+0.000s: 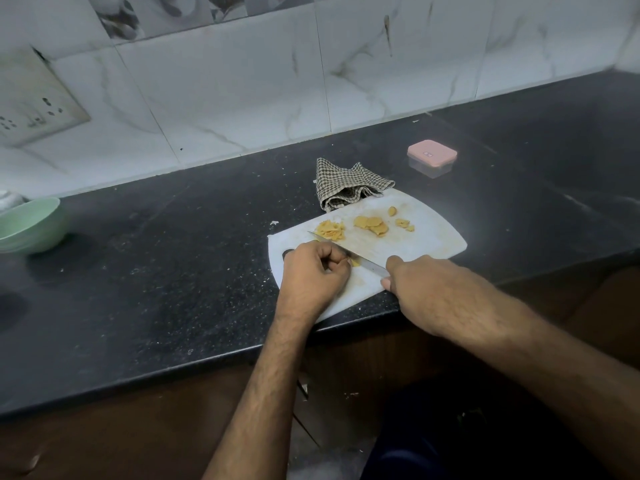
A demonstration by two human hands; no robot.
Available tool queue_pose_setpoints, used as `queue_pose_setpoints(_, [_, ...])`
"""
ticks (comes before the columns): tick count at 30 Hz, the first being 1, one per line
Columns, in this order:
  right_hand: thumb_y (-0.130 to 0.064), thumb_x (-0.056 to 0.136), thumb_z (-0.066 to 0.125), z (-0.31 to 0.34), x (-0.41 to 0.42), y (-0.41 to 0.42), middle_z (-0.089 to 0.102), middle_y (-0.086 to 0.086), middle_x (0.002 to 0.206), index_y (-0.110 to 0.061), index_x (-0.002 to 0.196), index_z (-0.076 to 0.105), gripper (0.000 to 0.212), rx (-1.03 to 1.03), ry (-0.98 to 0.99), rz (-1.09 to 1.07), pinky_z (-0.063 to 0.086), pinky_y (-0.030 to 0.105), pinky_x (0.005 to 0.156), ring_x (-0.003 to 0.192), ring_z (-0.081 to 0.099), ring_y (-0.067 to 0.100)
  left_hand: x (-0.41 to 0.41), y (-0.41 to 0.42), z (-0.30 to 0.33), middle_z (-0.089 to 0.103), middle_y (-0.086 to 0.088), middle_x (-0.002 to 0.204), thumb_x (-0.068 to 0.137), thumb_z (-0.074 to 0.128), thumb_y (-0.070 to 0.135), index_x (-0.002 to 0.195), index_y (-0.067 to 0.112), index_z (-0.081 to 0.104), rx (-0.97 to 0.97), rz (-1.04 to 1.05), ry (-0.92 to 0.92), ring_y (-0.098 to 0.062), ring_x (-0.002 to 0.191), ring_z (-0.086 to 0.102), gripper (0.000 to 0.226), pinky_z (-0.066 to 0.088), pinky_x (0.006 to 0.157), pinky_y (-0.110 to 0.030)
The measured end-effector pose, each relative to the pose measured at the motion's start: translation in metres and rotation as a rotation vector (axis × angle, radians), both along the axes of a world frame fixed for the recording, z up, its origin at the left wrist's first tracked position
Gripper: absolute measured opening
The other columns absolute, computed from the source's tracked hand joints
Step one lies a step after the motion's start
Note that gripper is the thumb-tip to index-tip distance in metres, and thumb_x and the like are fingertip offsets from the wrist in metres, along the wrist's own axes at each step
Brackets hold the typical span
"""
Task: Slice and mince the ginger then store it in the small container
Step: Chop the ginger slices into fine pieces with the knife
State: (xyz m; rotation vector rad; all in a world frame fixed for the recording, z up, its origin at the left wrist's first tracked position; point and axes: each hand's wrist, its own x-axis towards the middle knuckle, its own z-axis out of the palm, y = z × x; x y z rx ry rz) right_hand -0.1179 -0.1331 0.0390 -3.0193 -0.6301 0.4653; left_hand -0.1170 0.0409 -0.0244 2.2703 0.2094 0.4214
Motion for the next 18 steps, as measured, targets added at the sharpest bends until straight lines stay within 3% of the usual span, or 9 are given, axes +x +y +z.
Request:
queue_pose_setpoints(6, [-0.034, 0.109, 0.032, 0.019, -0.007, -0.005, 0.038, 0.0, 0.079, -0.012, 0.121, 0.047, 0.029, -0.028, 0.044, -0.005, 0.038, 0.031, 0.072, 0.078, 0.043, 0.017, 0.001, 0.002, 0.0, 0.062, 0.018, 0.059, 0.084, 0.076, 0.012, 0.062, 0.02, 0.067, -0.013, 0.015, -0.004, 0.005, 0.057, 0.054, 0.025, 0.038, 0.058, -0.007])
queue_pose_setpoints(10, [-0.029, 0.109, 0.034, 0.019, -0.007, -0.005, 0.037, 0.0, 0.077, -0.012, 0.125, 0.047, 0.027, -0.048, 0.043, 0.009, 0.039, 0.032, 0.073, 0.082, 0.045, 0.02, 0.002, 0.001, -0.002, 0.066, 0.013, 0.063, 0.083, 0.075, 0.014, 0.061, 0.019, 0.067, -0.015, 0.024, -0.007, 0.003, 0.056, 0.055, 0.024, 0.042, 0.068, -0.018])
queue_pose_setpoints(18, [-0.014, 0.104, 0.043, -0.013, -0.009, 0.005, 0.054, 0.003, 0.09, -0.015, 0.118, 0.043, 0.014, 0.052, 0.015, -0.013, 0.053, 0.04, 0.081, 0.09, 0.059, 0.021, -0.001, 0.0, -0.001, 0.064, 0.012, 0.06, 0.084, 0.077, 0.011, 0.062, 0.015, 0.07, -0.034, 0.036, 0.005, 0.004, 0.053, 0.054, 0.023, 0.037, 0.052, -0.006])
